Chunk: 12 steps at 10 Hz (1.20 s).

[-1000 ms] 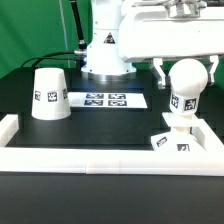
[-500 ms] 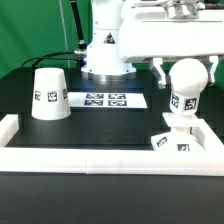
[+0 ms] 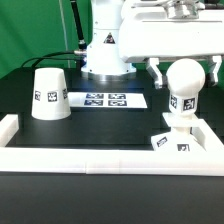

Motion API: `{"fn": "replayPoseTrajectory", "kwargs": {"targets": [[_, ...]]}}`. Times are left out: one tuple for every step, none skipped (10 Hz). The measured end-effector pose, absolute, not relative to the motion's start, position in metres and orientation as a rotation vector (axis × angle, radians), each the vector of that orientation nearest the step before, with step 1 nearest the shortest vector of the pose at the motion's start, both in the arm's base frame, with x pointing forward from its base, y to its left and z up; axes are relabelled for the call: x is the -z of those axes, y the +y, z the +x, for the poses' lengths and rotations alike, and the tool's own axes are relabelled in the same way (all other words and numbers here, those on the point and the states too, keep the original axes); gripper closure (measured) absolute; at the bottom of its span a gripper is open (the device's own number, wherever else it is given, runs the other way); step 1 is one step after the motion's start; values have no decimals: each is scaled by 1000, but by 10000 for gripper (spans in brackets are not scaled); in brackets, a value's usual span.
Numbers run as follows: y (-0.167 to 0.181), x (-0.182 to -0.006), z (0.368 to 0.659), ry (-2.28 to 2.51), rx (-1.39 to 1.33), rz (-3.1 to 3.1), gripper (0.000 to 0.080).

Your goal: Assemble lamp

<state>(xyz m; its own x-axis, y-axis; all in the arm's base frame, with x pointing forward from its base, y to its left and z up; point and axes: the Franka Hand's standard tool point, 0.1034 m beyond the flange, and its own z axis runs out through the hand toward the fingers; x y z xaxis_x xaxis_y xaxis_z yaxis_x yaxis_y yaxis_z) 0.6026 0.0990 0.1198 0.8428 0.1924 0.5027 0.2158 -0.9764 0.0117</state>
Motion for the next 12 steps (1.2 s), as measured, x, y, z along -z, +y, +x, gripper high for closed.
{"fn": "replayPoseTrajectory", "kwargs": {"targets": [[99,-120,603,-329,803,-2972,101],[99,-120,603,-329,804,-2972,101],[97,-122,602,-328,801,-2974,101],[96,-127,603,-326,807,-2973,101],[95,-131,604,-325,808,-2974,101],[94,-133,605,-324,811,-2974,101],[95,-134,605,-320,810,-2973,101],[98,-131,602,-325,785,-2976,101],[97,-131,602,-328,786,-2977,101],[97,-128,601,-329,747,-2985,101],[96,-124,600,-332,579,-3015,101],[94,-128,606,-330,510,-3026,101]]}}
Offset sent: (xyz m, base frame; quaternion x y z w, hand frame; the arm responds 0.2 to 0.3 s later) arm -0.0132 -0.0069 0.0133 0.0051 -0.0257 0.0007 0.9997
